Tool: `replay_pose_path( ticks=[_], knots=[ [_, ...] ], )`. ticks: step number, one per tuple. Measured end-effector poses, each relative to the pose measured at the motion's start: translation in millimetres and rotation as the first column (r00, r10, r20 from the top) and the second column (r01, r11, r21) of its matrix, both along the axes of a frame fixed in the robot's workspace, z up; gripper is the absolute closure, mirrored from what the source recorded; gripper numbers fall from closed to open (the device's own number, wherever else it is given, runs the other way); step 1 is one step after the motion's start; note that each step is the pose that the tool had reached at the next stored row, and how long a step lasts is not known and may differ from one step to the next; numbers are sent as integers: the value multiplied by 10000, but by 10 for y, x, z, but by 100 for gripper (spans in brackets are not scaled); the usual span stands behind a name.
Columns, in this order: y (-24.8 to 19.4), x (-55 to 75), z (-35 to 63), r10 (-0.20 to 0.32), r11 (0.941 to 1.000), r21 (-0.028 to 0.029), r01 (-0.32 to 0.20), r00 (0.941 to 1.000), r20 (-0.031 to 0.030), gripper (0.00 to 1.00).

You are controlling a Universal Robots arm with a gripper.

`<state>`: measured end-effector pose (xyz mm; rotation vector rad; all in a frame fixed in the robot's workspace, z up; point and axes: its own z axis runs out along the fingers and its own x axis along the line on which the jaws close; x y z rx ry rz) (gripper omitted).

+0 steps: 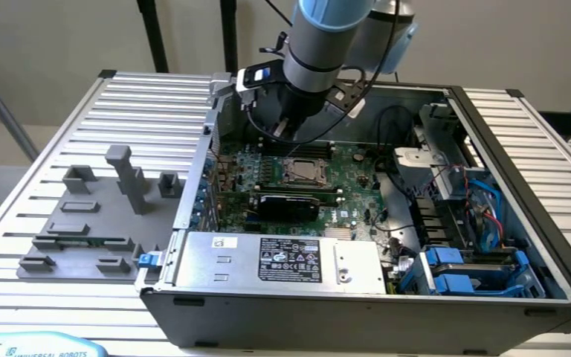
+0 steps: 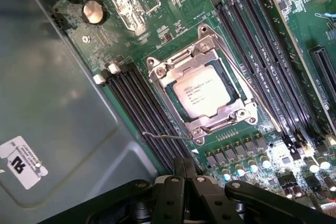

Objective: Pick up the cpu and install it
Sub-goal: 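Install the first cpu locking lever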

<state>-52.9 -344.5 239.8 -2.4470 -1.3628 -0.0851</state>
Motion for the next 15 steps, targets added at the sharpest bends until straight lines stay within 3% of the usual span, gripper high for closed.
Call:
replay_pose_path(
  ticks=[2, 6, 8, 11, 13, 15],
  knots=[
    [30, -3, -25, 2, 10000, -67, -2, 10000, 10, 89],
    [101, -6, -59, 2, 9994, -342, 0, 10000, 43, 89],
    [116, -7, -80, 2, 9990, -442, 0, 10000, 61, 89],
    [125, -12, -113, 4, 9987, -510, 2, 9999, 122, 89],
    [127, -19, -144, 4, 9986, -520, 5, 9998, 176, 89],
    [134, -45, -206, 3, 9986, -520, 16, 9993, 372, 89]
  ],
)
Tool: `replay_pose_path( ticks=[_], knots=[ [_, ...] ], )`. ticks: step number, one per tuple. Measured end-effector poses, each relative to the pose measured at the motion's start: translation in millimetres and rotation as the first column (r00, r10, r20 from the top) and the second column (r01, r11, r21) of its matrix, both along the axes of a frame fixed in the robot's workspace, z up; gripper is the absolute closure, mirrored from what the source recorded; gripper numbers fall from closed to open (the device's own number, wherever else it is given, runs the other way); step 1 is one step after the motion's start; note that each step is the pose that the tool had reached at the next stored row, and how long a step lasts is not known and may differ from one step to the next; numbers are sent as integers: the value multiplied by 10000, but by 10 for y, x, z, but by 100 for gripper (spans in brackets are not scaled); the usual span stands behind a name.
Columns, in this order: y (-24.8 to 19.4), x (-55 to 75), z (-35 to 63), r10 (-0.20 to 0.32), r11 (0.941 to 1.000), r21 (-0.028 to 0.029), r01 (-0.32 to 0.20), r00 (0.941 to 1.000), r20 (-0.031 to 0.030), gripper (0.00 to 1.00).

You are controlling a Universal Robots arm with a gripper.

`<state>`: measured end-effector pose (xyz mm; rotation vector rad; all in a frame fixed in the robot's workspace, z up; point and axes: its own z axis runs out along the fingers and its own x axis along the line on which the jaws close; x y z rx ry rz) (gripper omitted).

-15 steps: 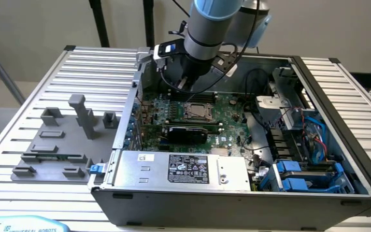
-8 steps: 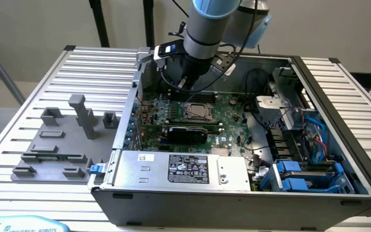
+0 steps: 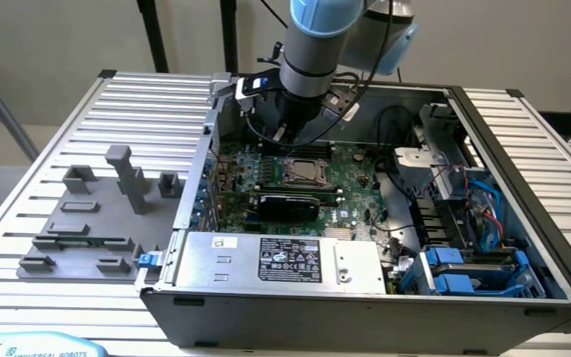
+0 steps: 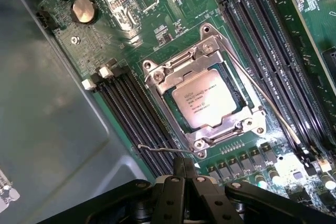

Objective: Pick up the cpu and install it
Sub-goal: 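Install the first cpu locking lever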

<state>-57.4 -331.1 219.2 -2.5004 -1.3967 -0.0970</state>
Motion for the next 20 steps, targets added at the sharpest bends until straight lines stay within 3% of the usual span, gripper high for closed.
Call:
replay_pose_path(
  ticks=[1, 3, 10, 20],
  knots=[
    [1, -7, -18, 0, 10000, 7, -1, 10000, 67, 89],
    [2, -7, -24, 2, 10000, 21, -2, 10000, 81, 89],
    [8, -7, -41, 0, 10000, 84, -1, 10000, 88, 89],
    [19, -6, -94, -1, 9999, 123, -1, 10000, 86, 89]
  ],
)
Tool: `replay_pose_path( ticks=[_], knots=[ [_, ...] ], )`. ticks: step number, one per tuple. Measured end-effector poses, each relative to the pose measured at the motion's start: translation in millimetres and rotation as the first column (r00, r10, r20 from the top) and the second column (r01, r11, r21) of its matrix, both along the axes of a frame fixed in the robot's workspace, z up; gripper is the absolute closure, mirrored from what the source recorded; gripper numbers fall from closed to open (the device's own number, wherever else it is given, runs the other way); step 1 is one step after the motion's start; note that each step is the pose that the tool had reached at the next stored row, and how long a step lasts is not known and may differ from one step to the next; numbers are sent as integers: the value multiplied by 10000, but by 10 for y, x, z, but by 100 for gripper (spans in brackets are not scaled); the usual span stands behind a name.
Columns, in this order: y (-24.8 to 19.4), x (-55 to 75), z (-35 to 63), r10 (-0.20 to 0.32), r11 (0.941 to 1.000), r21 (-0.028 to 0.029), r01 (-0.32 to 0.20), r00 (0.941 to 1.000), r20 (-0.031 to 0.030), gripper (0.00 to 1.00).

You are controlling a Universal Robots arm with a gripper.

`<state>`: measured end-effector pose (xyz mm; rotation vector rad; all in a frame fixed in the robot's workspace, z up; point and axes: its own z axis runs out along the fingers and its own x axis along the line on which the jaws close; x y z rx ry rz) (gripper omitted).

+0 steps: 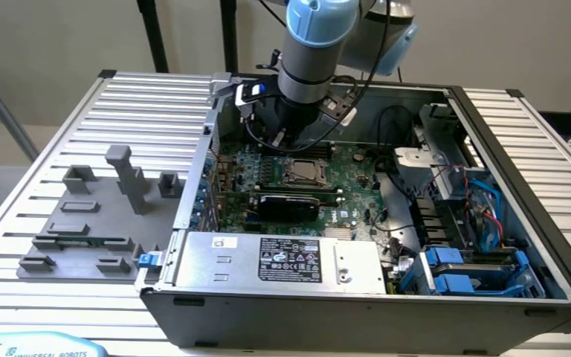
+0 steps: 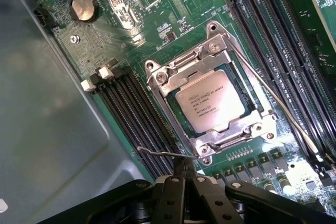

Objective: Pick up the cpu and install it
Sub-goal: 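Install the first cpu locking lever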

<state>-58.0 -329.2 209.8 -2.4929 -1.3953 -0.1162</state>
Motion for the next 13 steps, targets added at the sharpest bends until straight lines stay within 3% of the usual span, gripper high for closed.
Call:
replay_pose_path(
  ticks=[13],
  knots=[
    [0, 164, -16, 0, 10000, 0, 0, 10000, 0, 89]
  ],
)
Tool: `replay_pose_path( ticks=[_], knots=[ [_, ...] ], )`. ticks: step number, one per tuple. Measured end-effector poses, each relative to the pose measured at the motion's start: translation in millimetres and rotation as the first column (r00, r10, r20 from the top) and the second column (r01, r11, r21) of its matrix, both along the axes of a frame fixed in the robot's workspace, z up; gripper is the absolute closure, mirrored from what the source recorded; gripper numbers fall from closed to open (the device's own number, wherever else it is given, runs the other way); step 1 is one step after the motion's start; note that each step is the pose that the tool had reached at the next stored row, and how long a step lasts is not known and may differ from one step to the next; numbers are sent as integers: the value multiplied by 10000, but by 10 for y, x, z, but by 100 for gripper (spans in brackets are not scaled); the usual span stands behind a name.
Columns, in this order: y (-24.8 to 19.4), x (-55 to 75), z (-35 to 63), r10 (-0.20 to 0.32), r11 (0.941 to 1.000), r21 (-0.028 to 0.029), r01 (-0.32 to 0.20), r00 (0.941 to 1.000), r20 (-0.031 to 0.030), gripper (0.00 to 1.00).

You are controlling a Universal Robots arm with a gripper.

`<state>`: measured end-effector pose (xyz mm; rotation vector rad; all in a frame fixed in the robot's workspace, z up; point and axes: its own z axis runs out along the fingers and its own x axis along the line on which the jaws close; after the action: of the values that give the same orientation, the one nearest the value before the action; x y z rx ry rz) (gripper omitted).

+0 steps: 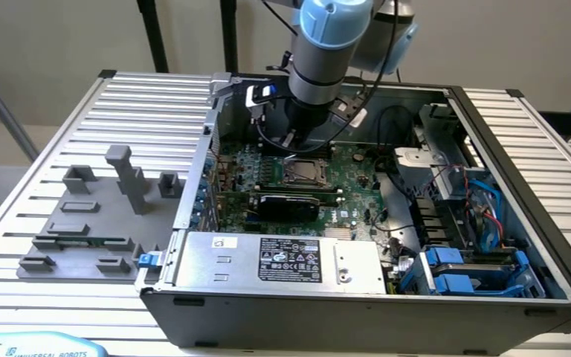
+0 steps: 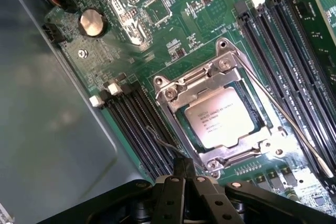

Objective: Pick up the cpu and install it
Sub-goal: 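Install the first cpu locking lever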

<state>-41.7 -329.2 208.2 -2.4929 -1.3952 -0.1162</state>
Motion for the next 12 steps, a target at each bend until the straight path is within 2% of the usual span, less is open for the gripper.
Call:
replay_pose_path(
  ticks=[5, 12],
  knots=[
    [0, 77, -4, 1, 10000, 0, -1, 10000, -5, 89],
    [0, 84, -8, 1, 10000, -1, -1, 10000, -42, 89]
  ],
)
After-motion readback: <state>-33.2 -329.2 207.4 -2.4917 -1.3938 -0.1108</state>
